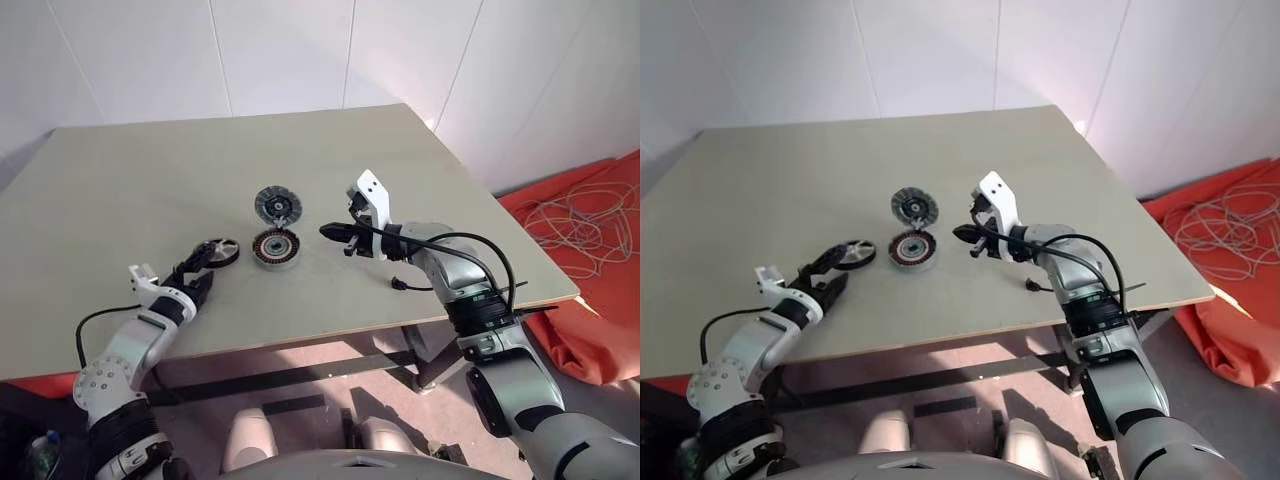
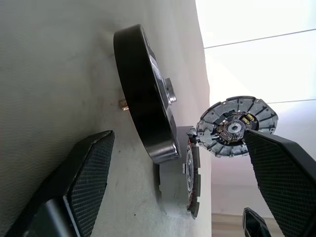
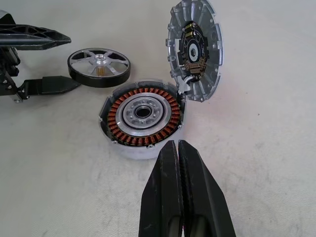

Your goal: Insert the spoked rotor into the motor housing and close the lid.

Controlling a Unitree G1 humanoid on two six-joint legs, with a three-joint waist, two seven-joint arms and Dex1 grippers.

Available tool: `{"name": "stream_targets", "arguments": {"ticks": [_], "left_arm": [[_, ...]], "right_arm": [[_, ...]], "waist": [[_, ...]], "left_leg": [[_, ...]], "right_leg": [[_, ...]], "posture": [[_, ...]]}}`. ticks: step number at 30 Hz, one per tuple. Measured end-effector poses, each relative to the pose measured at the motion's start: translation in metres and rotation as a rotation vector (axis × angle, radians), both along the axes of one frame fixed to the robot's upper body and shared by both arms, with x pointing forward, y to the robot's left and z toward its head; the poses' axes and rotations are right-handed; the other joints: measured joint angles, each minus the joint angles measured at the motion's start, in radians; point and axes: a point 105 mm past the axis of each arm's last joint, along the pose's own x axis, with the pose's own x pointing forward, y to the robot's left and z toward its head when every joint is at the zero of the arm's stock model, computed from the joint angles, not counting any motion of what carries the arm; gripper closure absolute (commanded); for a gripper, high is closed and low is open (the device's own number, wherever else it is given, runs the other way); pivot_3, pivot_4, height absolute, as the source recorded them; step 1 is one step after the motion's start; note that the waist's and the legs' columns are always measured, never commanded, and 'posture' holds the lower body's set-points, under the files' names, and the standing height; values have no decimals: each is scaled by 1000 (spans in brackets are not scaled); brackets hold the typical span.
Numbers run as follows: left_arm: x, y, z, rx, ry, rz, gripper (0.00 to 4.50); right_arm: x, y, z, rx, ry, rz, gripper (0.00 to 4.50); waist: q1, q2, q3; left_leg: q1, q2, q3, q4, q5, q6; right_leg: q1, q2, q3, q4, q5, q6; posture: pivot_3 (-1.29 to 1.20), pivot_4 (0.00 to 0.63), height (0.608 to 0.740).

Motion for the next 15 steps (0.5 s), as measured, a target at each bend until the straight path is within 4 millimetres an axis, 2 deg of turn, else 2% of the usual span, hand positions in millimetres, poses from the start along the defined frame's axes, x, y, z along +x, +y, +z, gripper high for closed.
{"name": "stream_targets", "arguments": {"ticks": [2,8,15], "left_arm": [[2,1,-1,11,8,16,583],[5,17,-8,61,44,122,2513],[6,15,-9,77,37,132,2513]], "right_arm": [[0,0,0,0,0,-2,4500],[1,0,0,-1,-3,-10,4500],[2,1,0,1,-5,-19,4500]], "waist": [[-1,0,0],[-5,-1,0],[-3,-1,0]], "left_leg": [[0,0,0,0,0,0],[-2,1,0,0,0,0],[-6,0,0,0,0,1]], "right_leg": [[0,0,0,0,0,0],[-3,1,0,0,0,0],[-3,0,0,-5,3,-6]], "posture": [[0,0,740],[0,0,740],[0,0,740]]}}
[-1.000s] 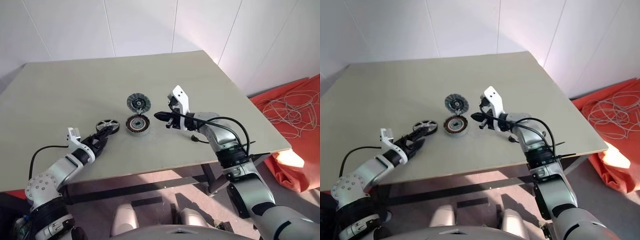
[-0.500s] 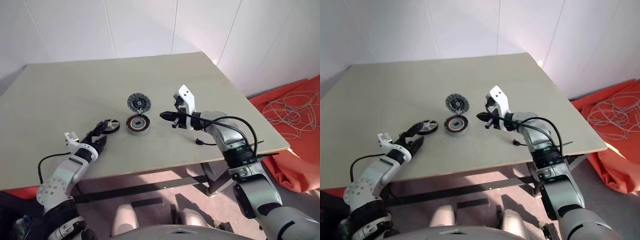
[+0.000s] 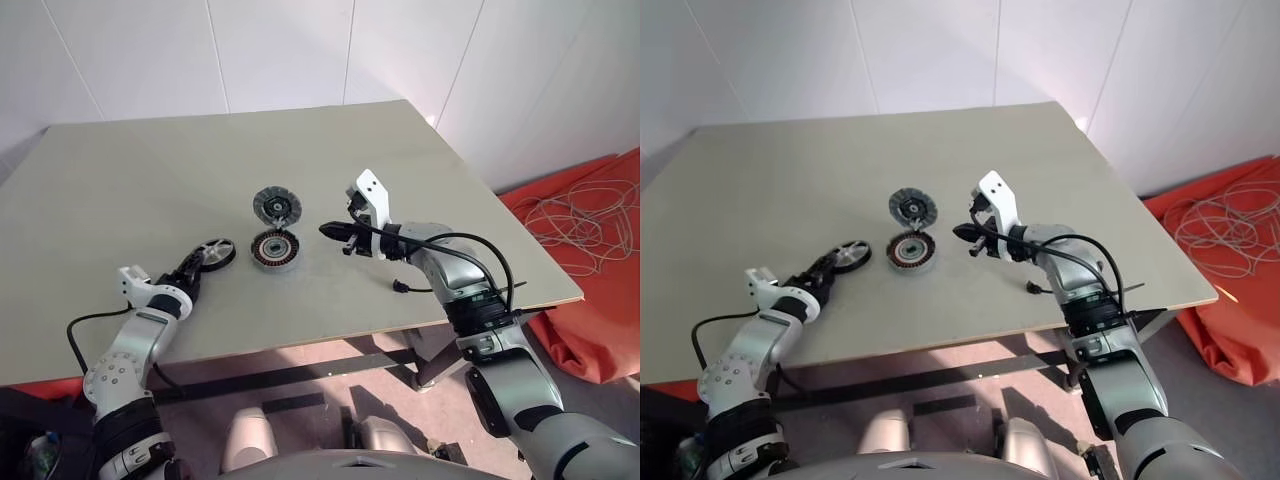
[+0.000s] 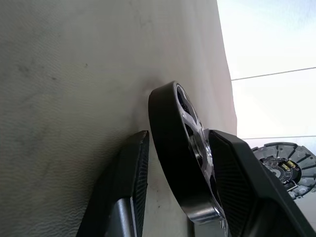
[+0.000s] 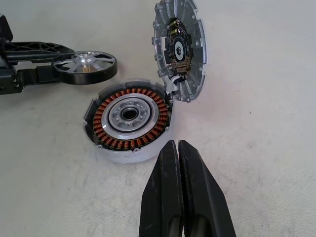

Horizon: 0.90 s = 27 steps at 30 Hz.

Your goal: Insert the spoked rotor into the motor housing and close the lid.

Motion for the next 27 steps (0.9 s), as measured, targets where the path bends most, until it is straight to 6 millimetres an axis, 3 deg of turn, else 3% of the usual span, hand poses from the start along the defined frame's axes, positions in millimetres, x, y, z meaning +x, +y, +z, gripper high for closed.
{"name": "stream_targets", "arguments": {"ticks": [3,7,8,15,21,27], "left_arm": [[-1,-1,0,6,0,3,2882],[-2,-5,4,13,-12,-10,3991],[-2,-5,5,18,-12,-12,4064],[-4,-17,24,17,-53,-41,4063],[-9,-42,48,-105,-144,-150,4063],[-9,-56,55,-142,-148,-232,4063]], "right_arm": [[0,0,0,-1,-1,-3,4500],[1,0,0,-1,-2,-7,4500],[1,0,0,-1,-2,-8,4500],[1,0,0,-1,-3,-11,4500],[2,-1,-2,-2,5,-16,4500],[2,-1,-3,-3,8,-18,4500]], "waist": [[0,0,0],[-1,0,0],[-1,0,0],[-1,0,0],[-1,-1,0],[-1,-1,0]], "left_leg": [[0,0,0,0,0,0],[1,0,0,0,0,0],[1,0,0,0,0,0],[1,1,0,0,0,0],[1,0,0,1,0,-1],[2,0,0,1,1,-1]], "right_leg": [[0,0,0,-1,0,0],[1,0,0,0,0,0],[1,0,0,0,0,0],[1,0,0,0,0,0],[1,0,0,1,0,0],[1,0,0,3,-1,1]], "posture": [[0,0,740],[0,0,740],[0,0,740],[0,0,740],[0,0,740],[0,0,740]]}}
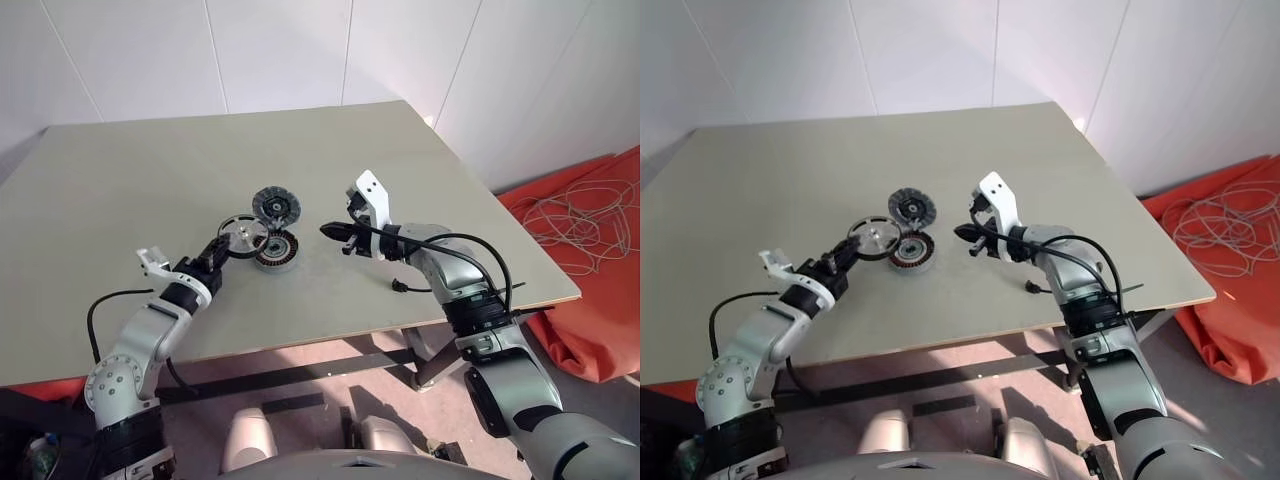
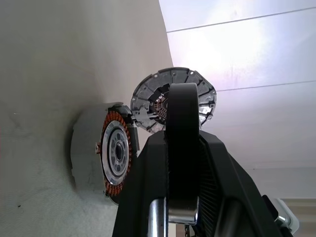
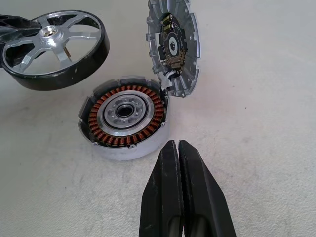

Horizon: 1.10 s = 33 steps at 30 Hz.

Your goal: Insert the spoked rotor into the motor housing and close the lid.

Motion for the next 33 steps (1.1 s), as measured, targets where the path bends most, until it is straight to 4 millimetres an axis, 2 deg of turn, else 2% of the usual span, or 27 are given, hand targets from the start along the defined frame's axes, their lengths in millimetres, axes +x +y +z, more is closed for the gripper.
{"name": "stream_targets", "arguments": {"ticks": [7,16,30,33], "left_arm": [[10,-9,-12,23,54,-74,4063],[19,-18,-31,-1,83,-129,4063],[35,-25,-43,-45,51,-167,4063],[41,-26,-46,-55,34,-174,4063]], "right_arm": [[0,0,-1,-1,1,-3,4500],[1,-1,0,-3,-5,-7,4500],[1,-1,0,-2,-10,-8,4500],[1,0,0,0,-12,-7,4500]], "waist": [[0,0,0],[0,0,0],[4,0,0],[4,0,0]], "left_leg": [[0,0,0,2,0,-1],[0,0,0,2,0,-1],[1,0,0,2,1,-2],[4,0,0,2,1,-2]], "right_leg": [[0,0,0,1,-2,3],[0,0,0,2,1,-1],[1,-1,0,3,1,-1],[5,-1,0,3,-2,5]], "posture": [[0,0,740],[0,0,740],[0,0,740],[0,0,740]]}}
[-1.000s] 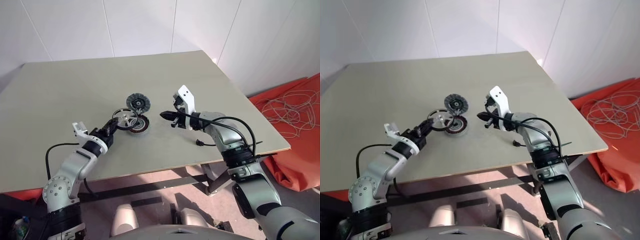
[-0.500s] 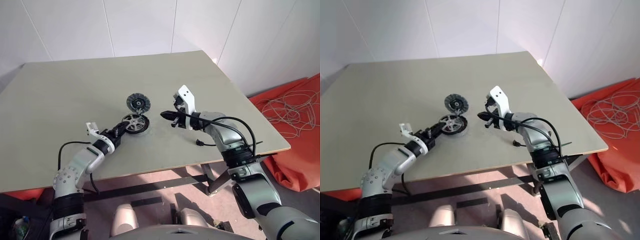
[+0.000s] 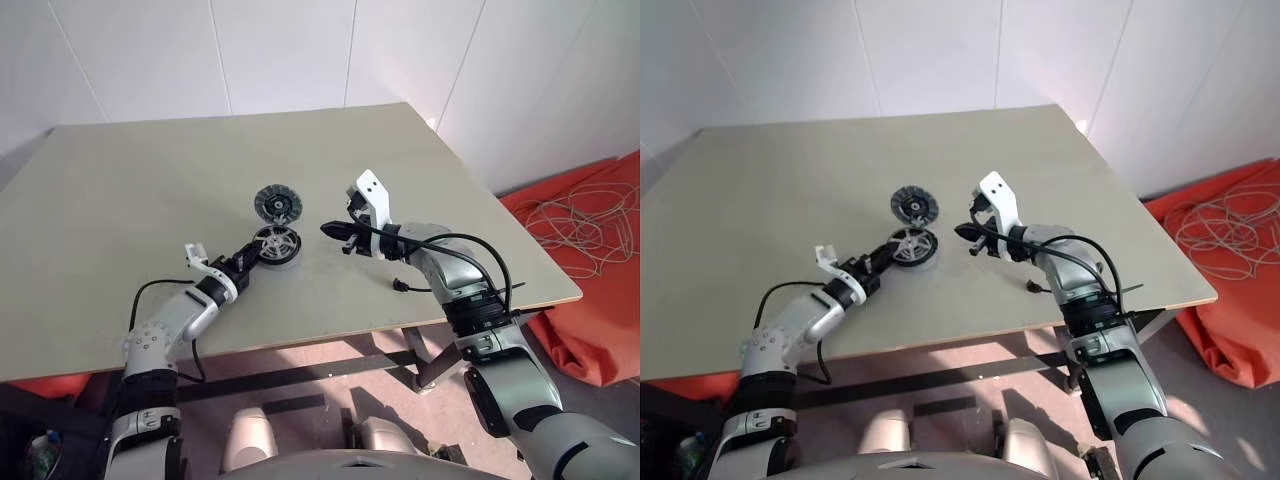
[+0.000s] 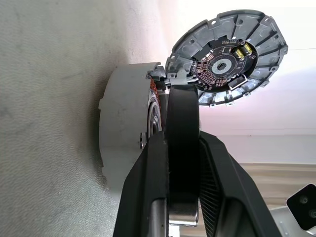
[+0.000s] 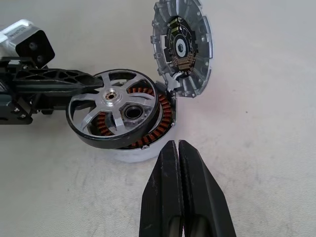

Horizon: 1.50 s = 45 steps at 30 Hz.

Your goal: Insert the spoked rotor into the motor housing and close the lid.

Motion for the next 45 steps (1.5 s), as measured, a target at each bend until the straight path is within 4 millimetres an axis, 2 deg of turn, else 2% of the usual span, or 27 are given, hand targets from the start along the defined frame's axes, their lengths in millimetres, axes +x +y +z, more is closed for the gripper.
{"name": "stream_targets", "arguments": {"ticks": [30,45], "left_arm": [[8,6,-5,-15,-32,7,4063],[14,1,-2,43,18,-2,4063]], "right_arm": [[0,1,0,2,-5,-1,4500],[0,3,1,7,-5,0,4500]], "waist": [[-3,2,0],[0,2,0]], "left_leg": [[4,0,0,-2,0,-1],[2,0,0,-3,0,0]], "right_leg": [[1,0,0,2,0,1],[1,0,0,-1,0,1]], "posture": [[0,0,740],[0,0,740]]}}
